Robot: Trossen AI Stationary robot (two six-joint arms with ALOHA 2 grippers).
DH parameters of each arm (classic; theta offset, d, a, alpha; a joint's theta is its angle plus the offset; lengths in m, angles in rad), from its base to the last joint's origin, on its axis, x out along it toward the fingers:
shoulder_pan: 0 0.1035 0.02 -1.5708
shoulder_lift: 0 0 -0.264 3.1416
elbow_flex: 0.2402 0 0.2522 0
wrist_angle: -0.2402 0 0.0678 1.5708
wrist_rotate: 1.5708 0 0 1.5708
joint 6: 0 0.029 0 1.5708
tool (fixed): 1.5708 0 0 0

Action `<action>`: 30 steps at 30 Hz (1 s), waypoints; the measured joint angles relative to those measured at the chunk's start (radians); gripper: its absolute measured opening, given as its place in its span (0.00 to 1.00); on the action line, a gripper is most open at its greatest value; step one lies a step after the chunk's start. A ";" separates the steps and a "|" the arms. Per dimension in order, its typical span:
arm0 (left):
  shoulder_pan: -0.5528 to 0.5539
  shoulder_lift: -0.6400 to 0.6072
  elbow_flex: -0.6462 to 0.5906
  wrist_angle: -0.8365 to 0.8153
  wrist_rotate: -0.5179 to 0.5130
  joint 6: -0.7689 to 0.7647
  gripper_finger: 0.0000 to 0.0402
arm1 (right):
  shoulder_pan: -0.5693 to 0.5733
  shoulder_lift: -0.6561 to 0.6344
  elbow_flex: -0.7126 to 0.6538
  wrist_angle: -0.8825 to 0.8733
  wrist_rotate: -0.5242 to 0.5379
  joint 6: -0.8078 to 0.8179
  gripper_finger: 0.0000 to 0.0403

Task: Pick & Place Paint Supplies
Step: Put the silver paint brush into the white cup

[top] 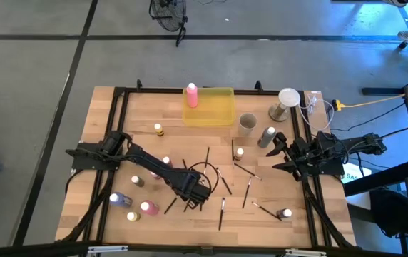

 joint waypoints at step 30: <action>0.000 0.007 0.049 -0.018 -0.014 0.090 0.00 | 0.000 0.000 0.000 -0.001 0.000 0.000 0.57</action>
